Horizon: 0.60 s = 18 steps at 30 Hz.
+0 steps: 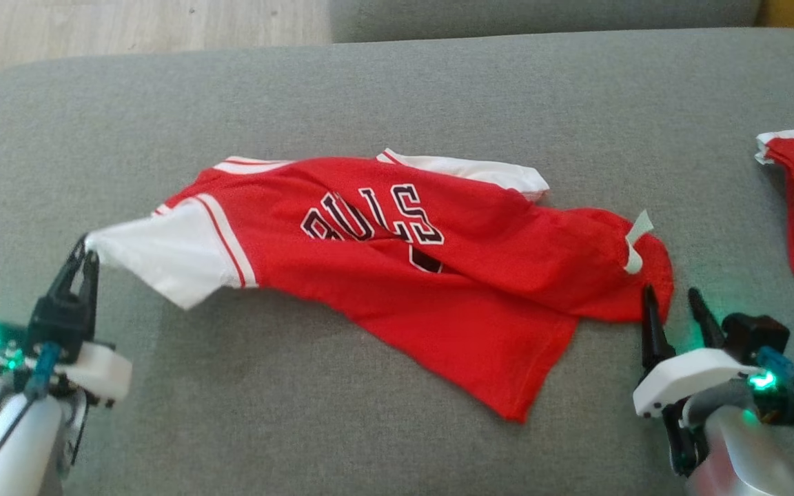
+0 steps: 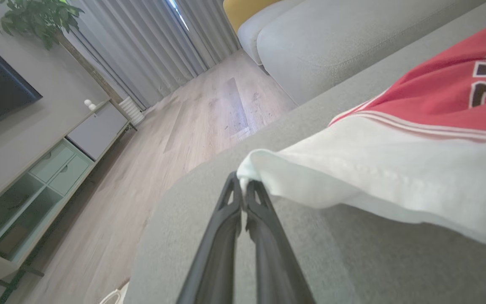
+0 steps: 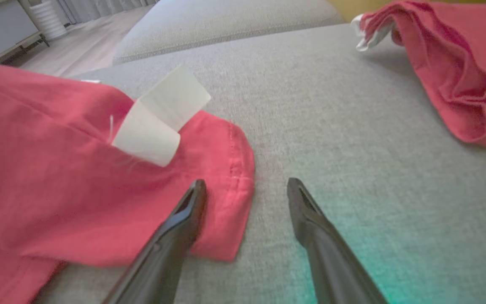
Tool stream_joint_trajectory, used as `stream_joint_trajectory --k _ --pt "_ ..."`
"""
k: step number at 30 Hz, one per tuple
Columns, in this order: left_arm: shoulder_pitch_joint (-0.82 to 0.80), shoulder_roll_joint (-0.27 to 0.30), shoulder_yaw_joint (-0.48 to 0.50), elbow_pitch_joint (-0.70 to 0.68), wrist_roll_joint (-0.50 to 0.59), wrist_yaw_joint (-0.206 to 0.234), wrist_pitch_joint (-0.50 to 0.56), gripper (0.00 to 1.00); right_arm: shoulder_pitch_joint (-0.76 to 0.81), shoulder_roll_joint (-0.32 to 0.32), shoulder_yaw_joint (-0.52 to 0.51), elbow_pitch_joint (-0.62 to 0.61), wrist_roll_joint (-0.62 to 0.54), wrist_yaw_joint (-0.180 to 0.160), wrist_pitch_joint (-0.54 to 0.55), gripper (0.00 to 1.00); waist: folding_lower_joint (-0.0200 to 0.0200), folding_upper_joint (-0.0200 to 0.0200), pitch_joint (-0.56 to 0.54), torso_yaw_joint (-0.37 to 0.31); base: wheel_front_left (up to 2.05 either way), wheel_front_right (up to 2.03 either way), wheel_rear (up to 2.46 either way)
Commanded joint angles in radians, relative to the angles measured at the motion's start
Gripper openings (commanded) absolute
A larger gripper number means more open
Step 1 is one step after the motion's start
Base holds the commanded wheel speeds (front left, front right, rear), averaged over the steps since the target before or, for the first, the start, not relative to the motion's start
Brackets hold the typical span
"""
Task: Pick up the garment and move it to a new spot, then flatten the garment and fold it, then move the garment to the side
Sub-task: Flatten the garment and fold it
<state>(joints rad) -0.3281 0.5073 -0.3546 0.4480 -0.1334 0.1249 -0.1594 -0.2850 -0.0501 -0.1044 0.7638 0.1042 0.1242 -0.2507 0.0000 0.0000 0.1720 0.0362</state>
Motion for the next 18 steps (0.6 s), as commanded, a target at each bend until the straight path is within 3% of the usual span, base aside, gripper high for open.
stream_joint_trajectory --k 1,3,4,11,18 --pt "-0.018 0.040 0.042 -0.027 -0.008 0.017 -0.004 0.00 -0.033 0.000 0.023 -0.006 -0.004 0.007 -0.006 0.73 0.0000 0.0000 -0.003 0.006 0.00 0.00 0.00" --pt "-0.006 0.036 0.036 -0.030 -0.010 0.017 -0.006 0.00 -0.040 0.000 0.023 0.021 -0.001 0.007 0.003 0.14 0.0000 0.0000 -0.006 0.015 0.00 0.00 0.00" --pt "-0.002 0.034 0.033 -0.031 -0.010 0.017 -0.006 0.00 -0.044 0.000 0.025 0.034 -0.003 0.007 0.010 0.00 0.0000 0.0000 -0.008 0.019 0.00 0.00 0.00" --pt "0.003 0.031 0.014 -0.055 -0.011 0.014 -0.005 0.00 -0.133 -0.035 -0.029 0.014 -0.055 0.007 0.003 0.00 0.0000 0.0000 -0.016 0.035 0.00 0.00 0.00" --pt "-0.026 0.030 -0.012 -0.125 -0.006 -0.006 -0.001 0.00 -0.437 -0.116 -0.080 -0.001 -0.213 0.007 0.032 0.00 0.0000 0.0000 0.016 0.045 0.00 0.00 0.00"
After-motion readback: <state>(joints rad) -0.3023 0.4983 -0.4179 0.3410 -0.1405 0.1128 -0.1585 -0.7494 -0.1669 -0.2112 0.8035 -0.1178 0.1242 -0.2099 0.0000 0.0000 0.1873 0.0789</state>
